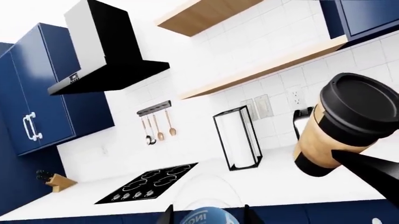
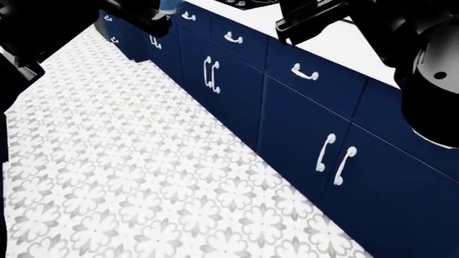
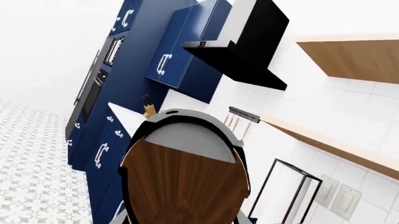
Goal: Move the drinks to the dining counter.
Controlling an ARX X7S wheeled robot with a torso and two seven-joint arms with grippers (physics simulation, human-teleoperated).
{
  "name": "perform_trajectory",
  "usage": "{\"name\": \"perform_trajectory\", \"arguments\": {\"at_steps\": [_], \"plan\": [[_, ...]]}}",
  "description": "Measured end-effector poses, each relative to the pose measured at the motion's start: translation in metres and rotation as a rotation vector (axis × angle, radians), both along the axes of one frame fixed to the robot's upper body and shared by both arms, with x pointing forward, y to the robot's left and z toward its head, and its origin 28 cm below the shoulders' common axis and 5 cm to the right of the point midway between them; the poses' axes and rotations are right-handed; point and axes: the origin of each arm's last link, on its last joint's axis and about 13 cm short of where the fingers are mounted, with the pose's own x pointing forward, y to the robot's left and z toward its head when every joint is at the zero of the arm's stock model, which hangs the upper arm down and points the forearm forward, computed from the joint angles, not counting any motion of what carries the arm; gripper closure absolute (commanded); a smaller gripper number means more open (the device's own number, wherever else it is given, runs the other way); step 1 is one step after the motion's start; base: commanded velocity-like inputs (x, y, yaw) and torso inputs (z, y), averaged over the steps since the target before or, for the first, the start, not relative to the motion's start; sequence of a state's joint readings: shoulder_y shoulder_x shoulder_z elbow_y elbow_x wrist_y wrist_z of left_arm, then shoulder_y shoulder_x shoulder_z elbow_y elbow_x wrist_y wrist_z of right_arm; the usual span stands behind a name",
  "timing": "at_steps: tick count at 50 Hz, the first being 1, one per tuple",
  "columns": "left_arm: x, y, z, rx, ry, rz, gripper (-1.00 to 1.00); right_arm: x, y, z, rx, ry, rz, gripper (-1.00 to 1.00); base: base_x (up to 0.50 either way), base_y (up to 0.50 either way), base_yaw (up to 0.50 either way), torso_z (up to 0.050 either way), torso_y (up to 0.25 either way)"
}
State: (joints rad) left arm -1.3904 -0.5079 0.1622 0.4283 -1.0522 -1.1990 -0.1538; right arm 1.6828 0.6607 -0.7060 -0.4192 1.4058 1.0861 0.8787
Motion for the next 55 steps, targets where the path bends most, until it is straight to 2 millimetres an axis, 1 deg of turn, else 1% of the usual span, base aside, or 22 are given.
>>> {"name": "perform_trajectory", "arguments": {"at_steps": [55], "plan": [[0.0035, -0.0003, -0.0045, 0.017, 0.014, 0.000, 1.00, 0.0000, -0.0013, -0.0026, -0.016, 0.012, -0.003, 1.00, -0.02, -0.04, 0.50, 0.000, 0.001]]}}
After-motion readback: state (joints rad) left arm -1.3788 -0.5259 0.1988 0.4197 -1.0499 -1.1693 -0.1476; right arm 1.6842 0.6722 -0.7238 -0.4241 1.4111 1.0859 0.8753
